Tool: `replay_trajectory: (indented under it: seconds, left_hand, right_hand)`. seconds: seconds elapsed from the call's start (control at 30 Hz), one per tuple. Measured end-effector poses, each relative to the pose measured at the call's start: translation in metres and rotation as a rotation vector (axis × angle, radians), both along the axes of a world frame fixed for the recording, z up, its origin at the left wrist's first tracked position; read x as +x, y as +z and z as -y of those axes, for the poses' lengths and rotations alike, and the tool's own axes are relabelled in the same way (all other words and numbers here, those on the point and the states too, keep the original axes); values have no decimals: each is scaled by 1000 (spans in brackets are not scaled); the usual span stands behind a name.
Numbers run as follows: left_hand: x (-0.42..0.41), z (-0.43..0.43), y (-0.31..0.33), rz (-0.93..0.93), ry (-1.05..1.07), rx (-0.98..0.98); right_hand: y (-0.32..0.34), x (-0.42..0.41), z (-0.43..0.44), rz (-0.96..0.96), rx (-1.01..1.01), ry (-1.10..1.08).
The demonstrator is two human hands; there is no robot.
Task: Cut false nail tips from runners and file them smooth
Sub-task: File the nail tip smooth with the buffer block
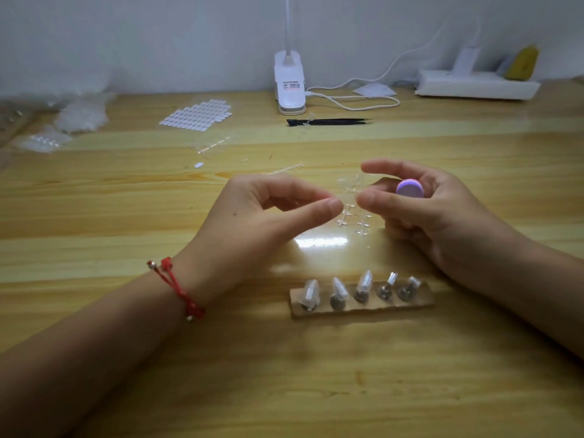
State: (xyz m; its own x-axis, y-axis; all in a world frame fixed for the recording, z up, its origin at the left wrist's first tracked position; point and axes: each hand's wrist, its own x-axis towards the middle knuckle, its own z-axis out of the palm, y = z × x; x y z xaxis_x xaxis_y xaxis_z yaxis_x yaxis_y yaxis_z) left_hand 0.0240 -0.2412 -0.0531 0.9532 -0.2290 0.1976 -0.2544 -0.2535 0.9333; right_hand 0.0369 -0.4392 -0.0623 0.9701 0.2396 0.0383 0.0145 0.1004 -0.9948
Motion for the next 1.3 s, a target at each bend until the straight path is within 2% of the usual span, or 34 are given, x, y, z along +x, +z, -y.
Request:
replay_trajectory:
  seconds: [0.07,0.27,0.43,0.7,0.83,0.97,1.03,1.17,1.3]
  left_hand:
    - [1,-1,1,-87,-7,-51]
    - [4,-2,-5,-178,-24,-38]
    - [3,0,-5,-165,-103,-32]
    - [-2,5,-4,-91,-31,-54]
    - [-2,4,-3,-51,-15,-88]
    - [-2,5,-4,-54,-38,-83]
    - [-2,5,-5,-68,-52,-72]
    - [-3,4,-7,-93,-82,-74]
    - [-3,6,-8,-80,-67,-47]
  right_hand:
    - [0,-1,-1,8,3,-9]
    - [1,0,1,-30,-29,50]
    - [4,-4,-1,-27,-75,95]
    - [-4,2,1,1,-72,-95]
    - [-4,4,2,-15,-190,-19]
    - [1,7,4,-194,172,80]
    - [2,5,2,-182,243,106]
    - [-5,1,-4,-65,108,144]
    - [-9,-2,-5,-32,57,122]
